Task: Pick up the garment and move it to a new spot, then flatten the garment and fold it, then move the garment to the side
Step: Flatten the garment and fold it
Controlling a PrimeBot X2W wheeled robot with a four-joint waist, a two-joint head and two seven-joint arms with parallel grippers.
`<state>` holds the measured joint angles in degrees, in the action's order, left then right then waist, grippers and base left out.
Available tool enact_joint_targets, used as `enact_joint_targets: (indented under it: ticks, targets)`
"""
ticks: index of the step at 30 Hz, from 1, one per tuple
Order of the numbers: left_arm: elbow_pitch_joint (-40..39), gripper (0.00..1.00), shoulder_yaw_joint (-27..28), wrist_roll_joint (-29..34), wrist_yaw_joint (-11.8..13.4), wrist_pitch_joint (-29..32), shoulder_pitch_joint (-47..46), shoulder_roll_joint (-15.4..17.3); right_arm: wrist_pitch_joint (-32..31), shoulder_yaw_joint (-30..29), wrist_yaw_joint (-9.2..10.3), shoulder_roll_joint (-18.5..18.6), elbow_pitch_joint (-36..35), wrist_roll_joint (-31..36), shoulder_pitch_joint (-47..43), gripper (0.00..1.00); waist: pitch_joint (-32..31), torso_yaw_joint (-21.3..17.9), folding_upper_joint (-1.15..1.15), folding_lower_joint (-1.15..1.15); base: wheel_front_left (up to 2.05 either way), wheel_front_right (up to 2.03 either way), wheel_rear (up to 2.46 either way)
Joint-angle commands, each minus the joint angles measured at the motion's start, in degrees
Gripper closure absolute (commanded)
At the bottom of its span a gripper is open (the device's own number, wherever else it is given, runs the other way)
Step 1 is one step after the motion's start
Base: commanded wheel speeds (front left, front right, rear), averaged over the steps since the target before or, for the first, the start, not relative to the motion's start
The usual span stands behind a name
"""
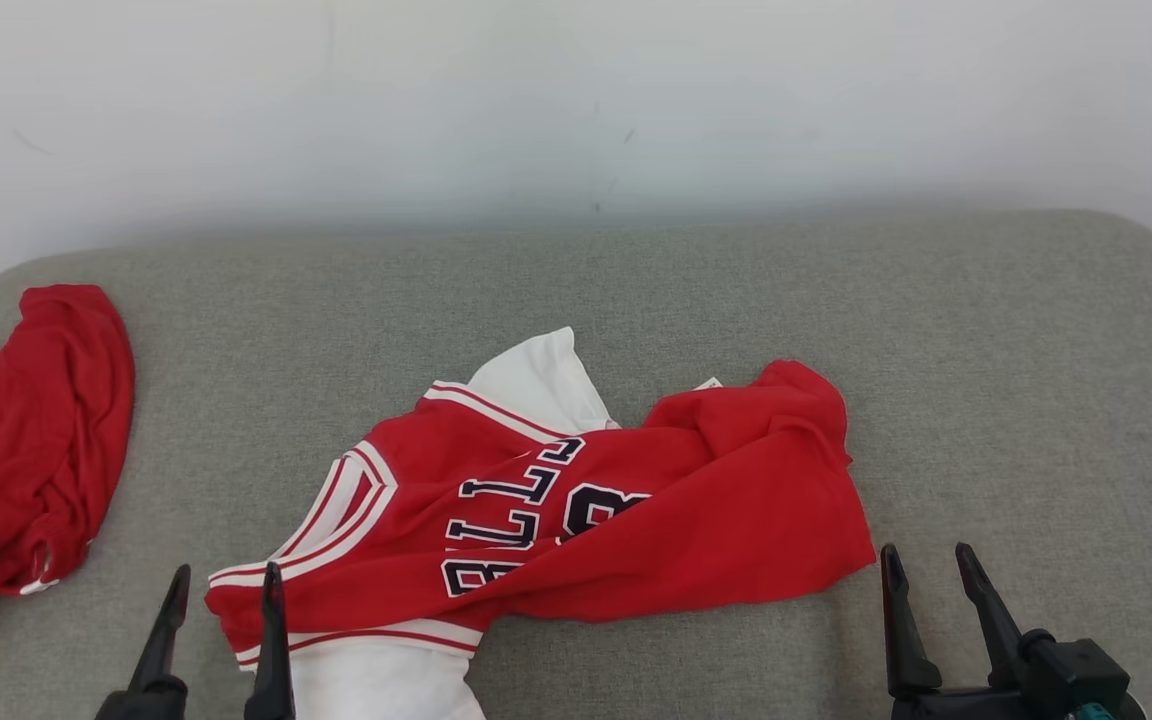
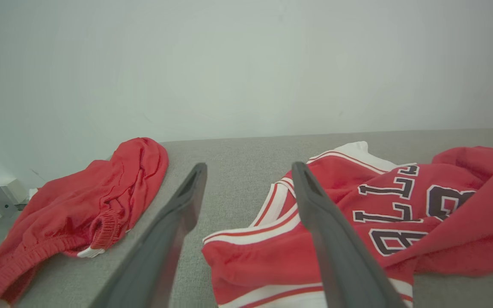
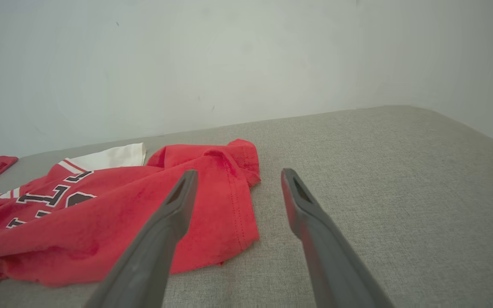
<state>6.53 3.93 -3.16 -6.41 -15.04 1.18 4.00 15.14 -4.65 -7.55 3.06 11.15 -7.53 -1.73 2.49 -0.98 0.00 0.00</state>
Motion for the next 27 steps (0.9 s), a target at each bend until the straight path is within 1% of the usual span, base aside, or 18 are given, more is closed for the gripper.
enact_joint_targets:
  ticks: [1, 5, 8, 13, 17, 20, 24, 26, 27]
  targets:
    - [0.22, 0.00, -0.30, 0.39, -0.03, -0.21, 0.59, 0.11, 0.01, -0.04, 0.13, -0.13, 0.34, -0.10, 0.21, 0.00, 0.09, -0.16, 0.00, 0.00, 0.00, 0.00, 0.00]
    - [1.06, 0.00, -0.66, 0.49, -0.34, -0.21, 0.99, 0.26, 0.01, -0.09, 0.13, 0.13, 1.42, 0.09, 0.54, 0.00, 0.29, -0.31, 0.00, 0.00, 0.00, 0.00, 0.00]
    - [1.32, 0.00, -0.70, 0.30, -0.47, -0.21, 0.45, 0.21, 0.01, 0.85, 0.13, 1.01, 2.83, 0.27, 1.59, 0.00, 0.57, -0.24, 0.00, 0.00, 0.00, 0.00, 0.00]
    - [1.55, 0.00, -0.88, -0.08, -0.52, -0.21, -0.68, 0.04, 0.01, 3.33, 0.13, 3.95, 6.95, -0.36, 6.48, 0.00, 1.35, 0.11, 0.00, 0.00, 0.00, 0.00, 0.00]
    - [1.71, 0.00, -1.66, -0.33, -0.62, -0.21, -1.80, -0.14, 0.00, 4.84, 0.13, 6.74, 13.15, -0.76, 11.78, 0.00, 2.19, 1.08, 0.00, 0.00, 0.00, 0.00, 0.00]
    - [2.01, 0.00, -2.14, -0.48, -0.79, -0.21, -2.62, -0.20, 0.00, 6.05, 0.13, 8.16, 18.90, -1.76, 15.34, 0.00, 2.67, 2.05, 0.00, 0.00, 0.00, 0.00, 0.00]
    - [2.14, 0.00, -2.82, -0.70, -0.90, -0.21, -3.35, -0.36, 0.01, 7.95, 0.13, 9.58, 25.84, -3.68, 19.04, 0.00, 3.59, 3.26, 0.00, 0.00, 0.00, 0.00, 0.00]
    - [2.23, 0.00, -2.98, -0.87, -0.95, -0.21, -3.80, -0.42, 0.00, 9.20, 0.13, 9.70, 29.07, -5.07, 20.20, 0.00, 3.94, 3.70, 0.00, 0.00, 0.00, 0.00, 0.00]
    - [2.35, 0.00, -2.99, -0.98, -0.96, -0.21, -3.87, -0.41, 0.01, 9.98, 0.13, 9.75, 30.57, -5.50, 20.70, 0.33, 4.03, 3.86, 0.00, 0.00, 0.00, 0.00, 0.00]
